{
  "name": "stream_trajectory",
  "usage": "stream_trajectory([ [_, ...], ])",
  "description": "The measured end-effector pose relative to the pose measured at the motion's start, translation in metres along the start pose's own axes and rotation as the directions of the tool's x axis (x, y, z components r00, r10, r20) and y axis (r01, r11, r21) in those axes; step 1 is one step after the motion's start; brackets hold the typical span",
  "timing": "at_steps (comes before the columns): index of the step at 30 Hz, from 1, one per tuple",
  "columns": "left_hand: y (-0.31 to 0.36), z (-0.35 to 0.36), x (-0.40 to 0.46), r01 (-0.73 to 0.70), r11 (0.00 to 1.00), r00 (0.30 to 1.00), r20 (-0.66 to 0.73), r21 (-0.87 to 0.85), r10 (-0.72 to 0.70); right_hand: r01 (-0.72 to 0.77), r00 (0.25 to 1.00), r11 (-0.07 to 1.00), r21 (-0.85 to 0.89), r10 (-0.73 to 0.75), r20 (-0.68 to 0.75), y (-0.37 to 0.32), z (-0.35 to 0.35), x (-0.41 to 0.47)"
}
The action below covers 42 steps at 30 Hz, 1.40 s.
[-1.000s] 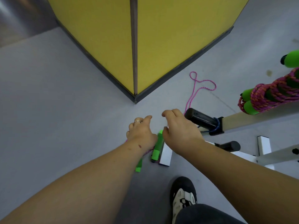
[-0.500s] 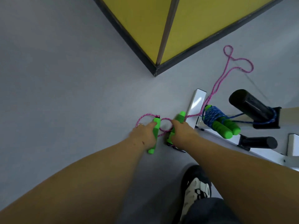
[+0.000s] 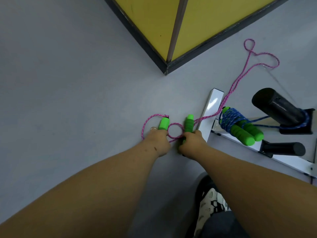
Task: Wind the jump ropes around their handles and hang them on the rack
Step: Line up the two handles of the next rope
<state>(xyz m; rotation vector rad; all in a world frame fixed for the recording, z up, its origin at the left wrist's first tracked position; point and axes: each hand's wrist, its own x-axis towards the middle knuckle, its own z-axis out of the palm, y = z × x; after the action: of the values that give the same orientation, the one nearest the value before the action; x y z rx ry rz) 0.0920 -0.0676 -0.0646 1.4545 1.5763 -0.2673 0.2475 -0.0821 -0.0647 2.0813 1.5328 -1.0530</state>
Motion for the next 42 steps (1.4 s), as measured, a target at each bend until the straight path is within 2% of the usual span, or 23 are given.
stream_trajectory([
  [4, 0.012, -0.03, -0.017, -0.042, 0.989, 0.98, -0.197, -0.14, 0.014, 0.115, 0.983, 0.987, 0.117, -0.096, -0.157, -0.013, -0.019, -0.02],
  [10, 0.046, -0.095, -0.069, -0.118, 0.926, 0.942, -0.336, -0.358, -0.01, 0.23, 0.931, 0.893, 0.387, -0.086, -0.354, -0.054, -0.073, -0.07],
  [15, 0.069, -0.143, -0.127, -0.186, 0.738, 0.942, -0.331, -0.648, -0.054, 0.354, 0.905, 0.747, 0.562, -0.122, -0.408, -0.098, -0.117, -0.126],
  [20, 0.086, -0.188, -0.2, -0.302, 0.59, 0.919, -0.394, -0.749, -0.029, 0.434, 0.88, 0.552, 0.712, -0.091, -0.466, -0.122, -0.16, -0.191],
  [25, 0.093, -0.218, -0.258, -0.379, 0.442, 0.913, -0.406, -0.813, 0.036, 0.53, 0.839, 0.452, 0.717, -0.161, -0.519, -0.13, -0.202, -0.248],
  [28, 0.095, -0.229, -0.284, -0.38, 0.349, 0.924, -0.368, -0.857, 0.103, 0.593, 0.794, 0.5, 0.632, -0.234, -0.56, -0.127, -0.224, -0.283],
  [31, 0.09, -0.234, -0.303, -0.404, 0.415, 0.915, -0.372, -0.815, 0.158, 0.676, 0.686, 0.585, 0.448, -0.279, -0.672, -0.126, -0.236, -0.314],
  [33, 0.089, -0.24, -0.315, -0.408, 0.385, 0.913, -0.367, -0.828, 0.178, 0.719, 0.619, 0.595, 0.36, -0.313, -0.72, -0.128, -0.239, -0.328],
  [36, 0.093, -0.25, -0.336, -0.456, 0.346, 0.89, -0.411, -0.82, 0.199, 0.769, 0.569, 0.531, 0.357, -0.313, -0.76, -0.13, -0.242, -0.348],
  [40, 0.097, -0.251, -0.361, -0.519, 0.513, 0.853, -0.45, -0.683, 0.264, 0.811, 0.553, 0.41, 0.417, -0.305, -0.776, -0.127, -0.247, -0.359],
  [42, 0.098, -0.251, -0.367, -0.541, 0.555, 0.836, -0.473, -0.632, 0.277, 0.815, 0.56, 0.373, 0.443, -0.31, -0.768, -0.126, -0.25, -0.356],
])
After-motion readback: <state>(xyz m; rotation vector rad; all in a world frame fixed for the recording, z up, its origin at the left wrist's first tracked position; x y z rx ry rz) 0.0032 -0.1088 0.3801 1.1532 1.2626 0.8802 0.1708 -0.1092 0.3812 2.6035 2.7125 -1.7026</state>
